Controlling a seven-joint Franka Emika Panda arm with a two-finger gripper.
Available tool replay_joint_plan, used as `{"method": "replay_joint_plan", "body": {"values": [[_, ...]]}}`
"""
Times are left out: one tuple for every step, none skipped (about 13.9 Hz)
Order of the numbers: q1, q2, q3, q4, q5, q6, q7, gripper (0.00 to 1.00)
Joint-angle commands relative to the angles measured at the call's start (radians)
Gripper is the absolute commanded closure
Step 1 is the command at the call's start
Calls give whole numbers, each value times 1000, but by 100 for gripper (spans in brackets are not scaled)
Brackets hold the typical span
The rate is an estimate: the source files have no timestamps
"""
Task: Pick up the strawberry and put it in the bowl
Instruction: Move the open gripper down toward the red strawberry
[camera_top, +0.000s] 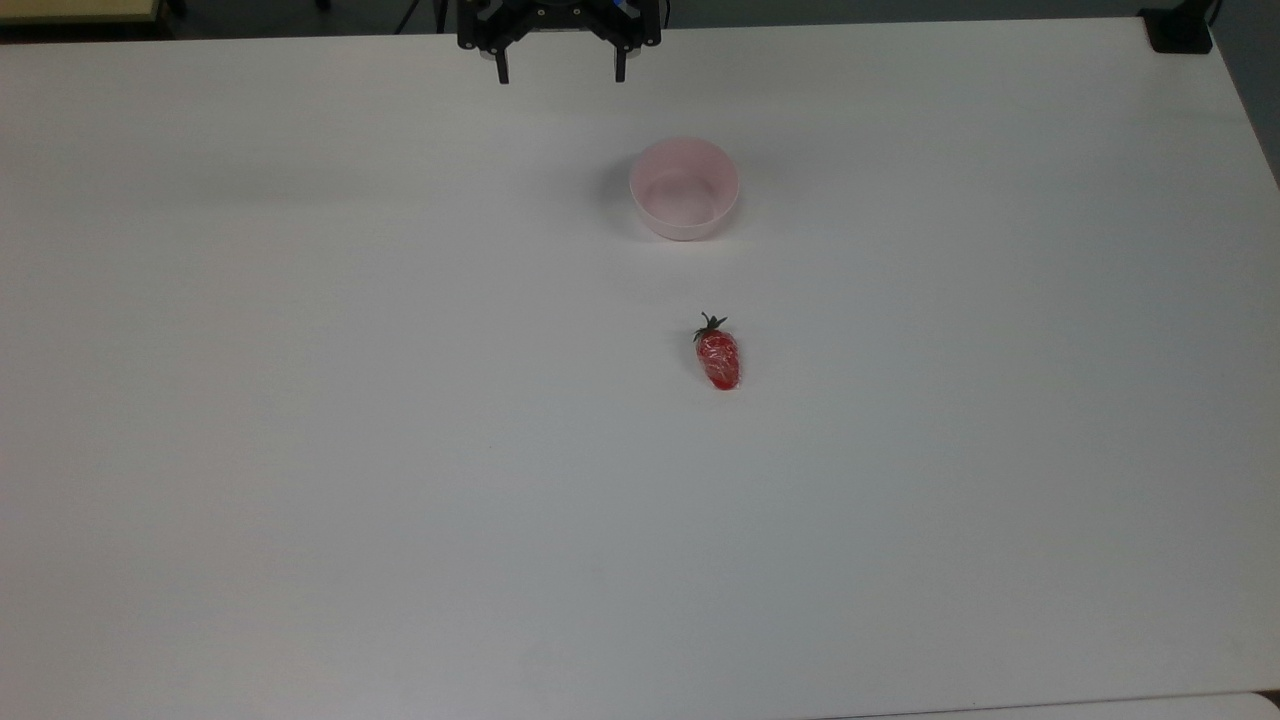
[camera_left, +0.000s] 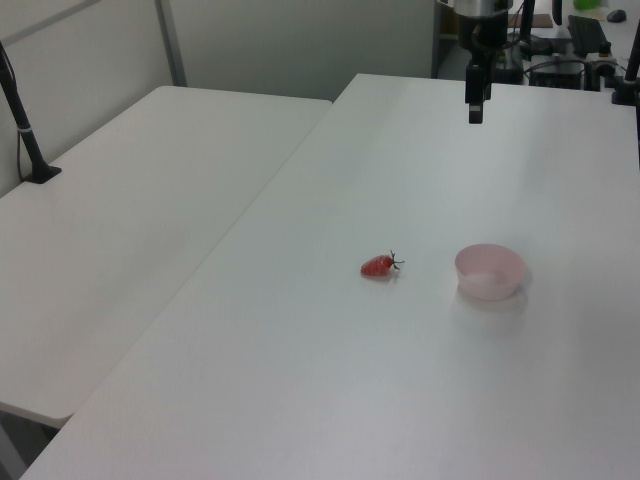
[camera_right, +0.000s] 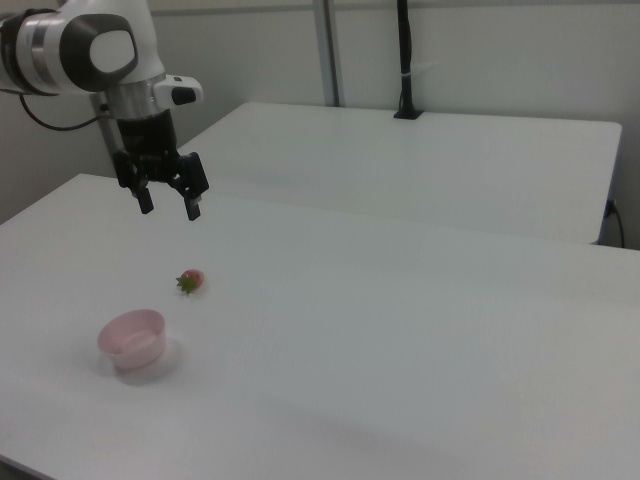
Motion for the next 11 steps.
{"method": "replay_joint_plan", "body": {"values": [[7, 5, -11, 16, -1, 49, -9, 0], [9, 6, -11, 18, 1, 49, -8, 0], [9, 9, -11, 18, 1, 49, -7, 0], [9, 15, -10, 18, -1, 57, -8, 0], [9, 25, -10, 18, -1, 78, -7, 0], [9, 38, -10, 18, -1, 109, 3, 0], [9, 48, -10, 18, -1, 132, 6, 0], [7, 51, -10, 18, -1, 150, 4, 0], [9, 69, -10, 21, 4, 190, 3, 0], [15, 112, -10, 21, 10, 262, 10, 0], [22, 164, -2, 22, 12, 320, 24, 0]]}}
